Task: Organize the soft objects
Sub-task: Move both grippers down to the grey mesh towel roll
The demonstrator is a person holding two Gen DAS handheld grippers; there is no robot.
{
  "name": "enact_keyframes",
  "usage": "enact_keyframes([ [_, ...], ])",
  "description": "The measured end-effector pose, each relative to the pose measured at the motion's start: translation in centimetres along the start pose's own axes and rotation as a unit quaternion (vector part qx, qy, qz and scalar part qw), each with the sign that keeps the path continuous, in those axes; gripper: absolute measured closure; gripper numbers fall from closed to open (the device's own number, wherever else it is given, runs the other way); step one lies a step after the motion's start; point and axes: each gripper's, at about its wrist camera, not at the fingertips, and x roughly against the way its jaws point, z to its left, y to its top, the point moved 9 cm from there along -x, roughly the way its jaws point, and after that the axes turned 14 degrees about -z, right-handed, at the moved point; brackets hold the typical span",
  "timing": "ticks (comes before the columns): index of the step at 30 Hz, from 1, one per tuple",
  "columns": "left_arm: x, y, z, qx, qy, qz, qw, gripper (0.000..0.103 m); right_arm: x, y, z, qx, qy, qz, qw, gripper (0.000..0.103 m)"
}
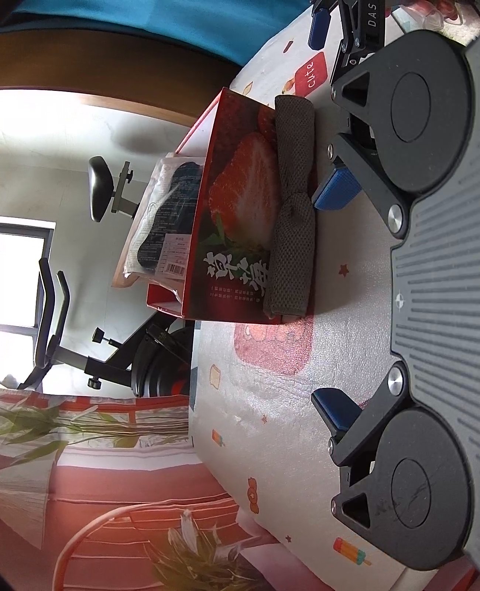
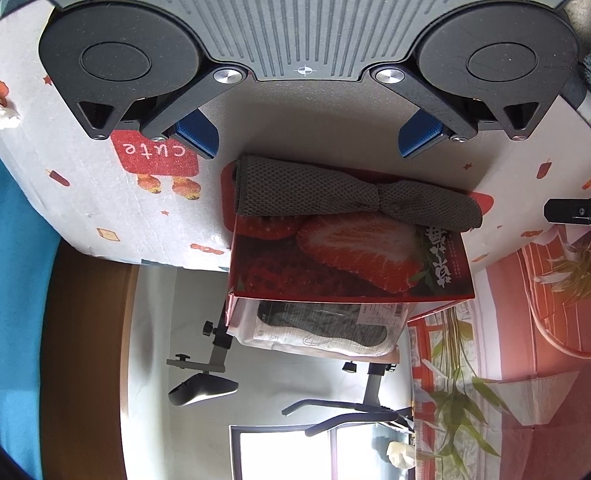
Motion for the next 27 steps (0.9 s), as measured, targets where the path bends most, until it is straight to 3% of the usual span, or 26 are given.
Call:
enact_keyframes([
  [8, -1.1, -0.7, 1.0, 0.026, 0.013, 0.022, 0.9994, 0.0, -0.8, -0.5, -0.2, 0.004, 0.0, 0.005, 1.0, 0.0],
  [13, -2.3, -1.0, 1.1, 0.044, -0.001, 0.041, 0.9982, 0.0, -1.8, -0.5, -0.5, 0.007, 0.004, 0.002, 1.0, 0.001],
  [27, -8.1, -1.4, 0.6, 0.04, -0.007, 0.073, 0.9965, 0.0, -6.3, -0.4, -2.2, -0.018, 0.007, 0.017, 1.0, 0.006],
])
